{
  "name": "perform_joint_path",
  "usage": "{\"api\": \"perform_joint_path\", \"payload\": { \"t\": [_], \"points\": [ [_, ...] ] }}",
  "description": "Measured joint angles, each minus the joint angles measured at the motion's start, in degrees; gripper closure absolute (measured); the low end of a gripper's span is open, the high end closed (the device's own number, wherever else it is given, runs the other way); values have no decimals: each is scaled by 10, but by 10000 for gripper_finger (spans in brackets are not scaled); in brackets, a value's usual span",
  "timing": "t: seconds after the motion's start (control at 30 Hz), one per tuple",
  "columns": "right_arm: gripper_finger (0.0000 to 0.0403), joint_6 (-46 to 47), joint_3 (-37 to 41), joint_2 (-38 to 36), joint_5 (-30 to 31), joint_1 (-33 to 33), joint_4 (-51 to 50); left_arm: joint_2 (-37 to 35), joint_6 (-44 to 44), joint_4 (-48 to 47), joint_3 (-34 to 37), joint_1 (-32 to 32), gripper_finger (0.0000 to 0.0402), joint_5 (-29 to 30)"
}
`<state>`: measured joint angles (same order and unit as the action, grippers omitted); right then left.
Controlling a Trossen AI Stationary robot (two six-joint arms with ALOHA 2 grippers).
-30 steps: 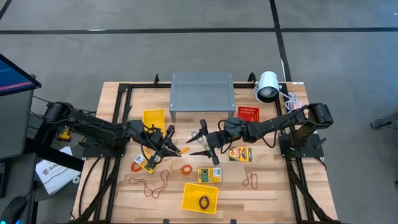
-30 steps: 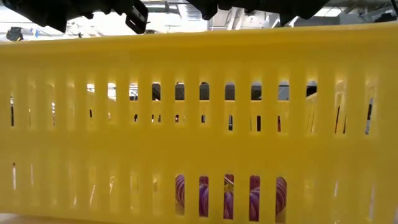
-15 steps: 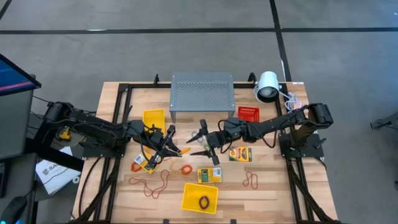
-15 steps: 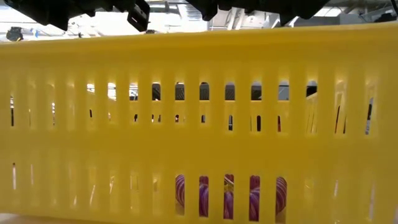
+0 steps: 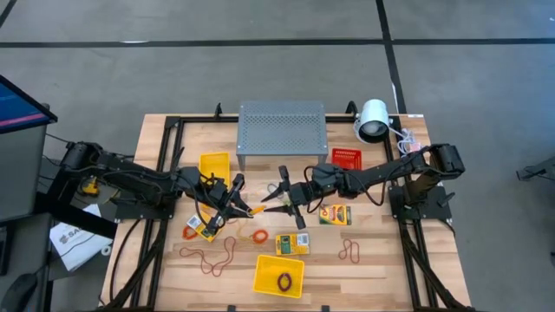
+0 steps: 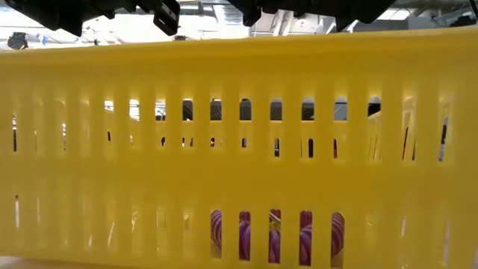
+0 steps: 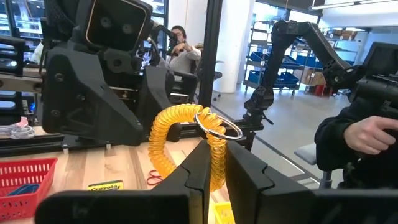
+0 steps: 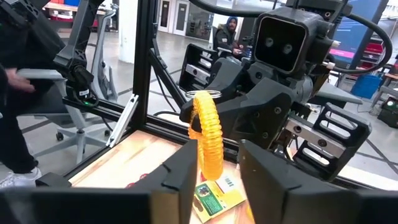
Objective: Pick & Place Office Desk Supplies
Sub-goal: Put the yellow spiral keychain into the bottom yellow bin
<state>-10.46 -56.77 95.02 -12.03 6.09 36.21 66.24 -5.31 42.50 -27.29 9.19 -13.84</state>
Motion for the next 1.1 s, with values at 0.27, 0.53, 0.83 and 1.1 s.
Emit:
{"api": "perform_joint_path", "payload": {
  "t": [0.27, 0.53, 0.83, 1.1],
  "points": [
    [374, 2, 0, 0, 0, -2, -3, 0, 1, 0, 0, 0, 372, 0],
    [397, 0, 0, 0, -1, -2, -10, 0, 1, 19, 0, 0, 355, 5],
    [401, 0, 0, 0, -1, -2, -11, 0, -16, 19, 0, 0, 283, 19],
    [402, -6, 0, 0, -1, -2, 1, 0, -56, -1, 0, 0, 187, 20]
  ]
}}
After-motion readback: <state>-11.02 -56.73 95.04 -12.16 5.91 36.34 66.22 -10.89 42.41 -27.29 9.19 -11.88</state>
